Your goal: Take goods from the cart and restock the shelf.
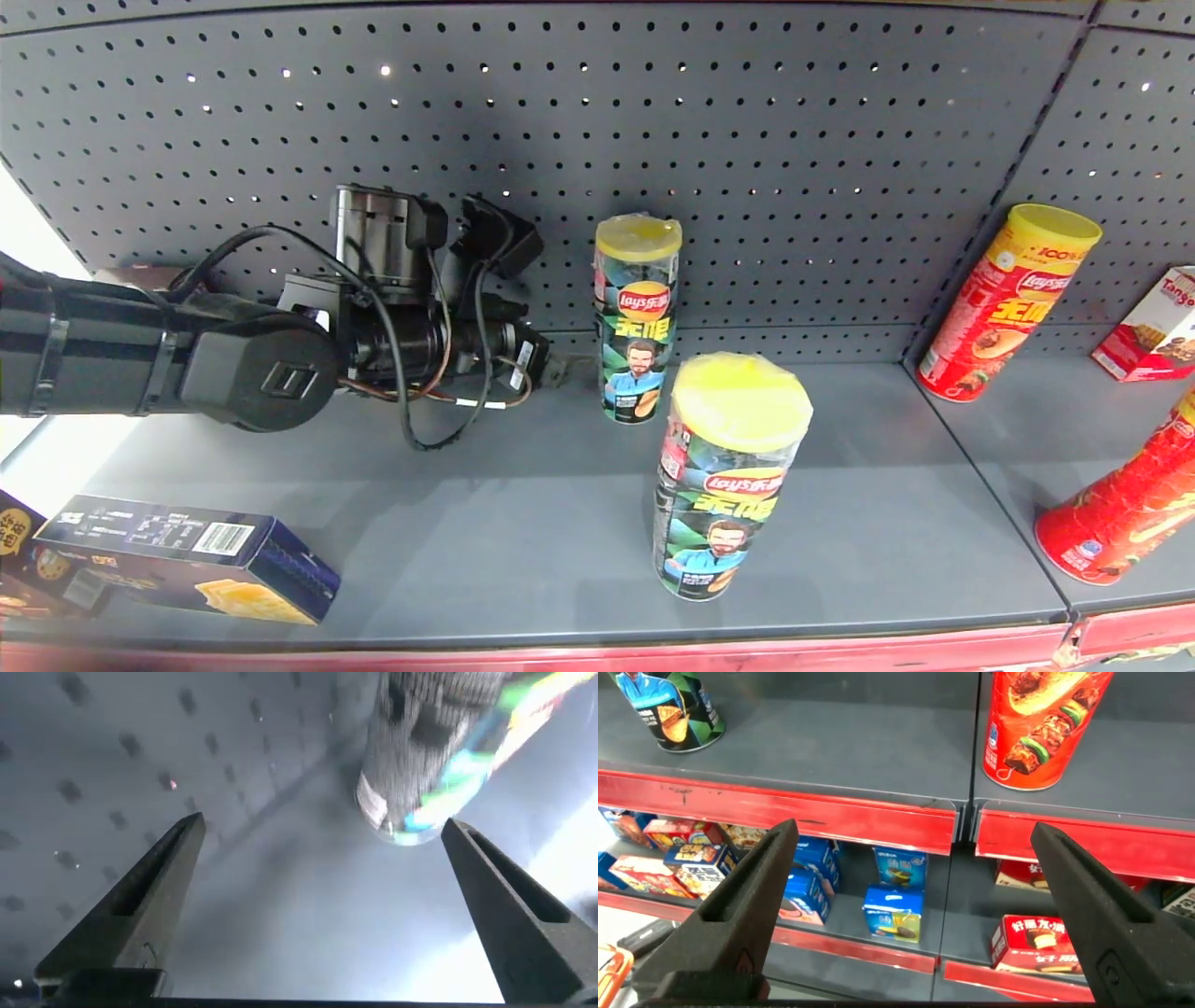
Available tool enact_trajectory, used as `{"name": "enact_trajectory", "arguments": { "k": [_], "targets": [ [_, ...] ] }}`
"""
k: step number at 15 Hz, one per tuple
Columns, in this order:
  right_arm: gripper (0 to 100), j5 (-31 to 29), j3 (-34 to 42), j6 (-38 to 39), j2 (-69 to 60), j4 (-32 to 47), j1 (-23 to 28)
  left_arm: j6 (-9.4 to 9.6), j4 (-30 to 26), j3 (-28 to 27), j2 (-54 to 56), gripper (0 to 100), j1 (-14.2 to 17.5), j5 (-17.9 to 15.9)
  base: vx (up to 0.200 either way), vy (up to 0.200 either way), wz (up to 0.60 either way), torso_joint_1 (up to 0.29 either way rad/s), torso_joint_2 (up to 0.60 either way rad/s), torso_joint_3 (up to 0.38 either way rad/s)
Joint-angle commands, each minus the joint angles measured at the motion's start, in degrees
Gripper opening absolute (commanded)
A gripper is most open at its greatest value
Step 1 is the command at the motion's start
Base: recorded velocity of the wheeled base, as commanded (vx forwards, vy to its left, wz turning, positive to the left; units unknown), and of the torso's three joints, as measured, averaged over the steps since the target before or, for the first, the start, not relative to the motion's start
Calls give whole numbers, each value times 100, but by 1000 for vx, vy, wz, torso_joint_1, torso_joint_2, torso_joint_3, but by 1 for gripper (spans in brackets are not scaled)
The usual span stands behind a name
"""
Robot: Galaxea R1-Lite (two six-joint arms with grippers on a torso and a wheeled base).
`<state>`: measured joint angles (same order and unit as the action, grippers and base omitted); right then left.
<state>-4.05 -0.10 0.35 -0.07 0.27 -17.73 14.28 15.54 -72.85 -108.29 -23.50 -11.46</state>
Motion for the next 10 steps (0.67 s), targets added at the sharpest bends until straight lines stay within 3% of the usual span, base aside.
{"name": "enact_trajectory", "arguments": {
  "k": [1, 3, 10],
  "targets": [
    [100, 0, 1, 0, 7, 0, -3, -21, 291, -36, -280, 100, -111, 258, 0, 0, 0, 0, 0, 0],
    [100, 0, 1, 0, 7, 0, -3, -39, 406, -98, -421, 100, -137, 434, 0, 0, 0, 0, 0, 0],
    [100, 0, 1, 0, 7, 0, -3, -48, 414, -10, -377, 100, -58, 531, 0, 0, 0, 0, 0, 0]
  ]
}}
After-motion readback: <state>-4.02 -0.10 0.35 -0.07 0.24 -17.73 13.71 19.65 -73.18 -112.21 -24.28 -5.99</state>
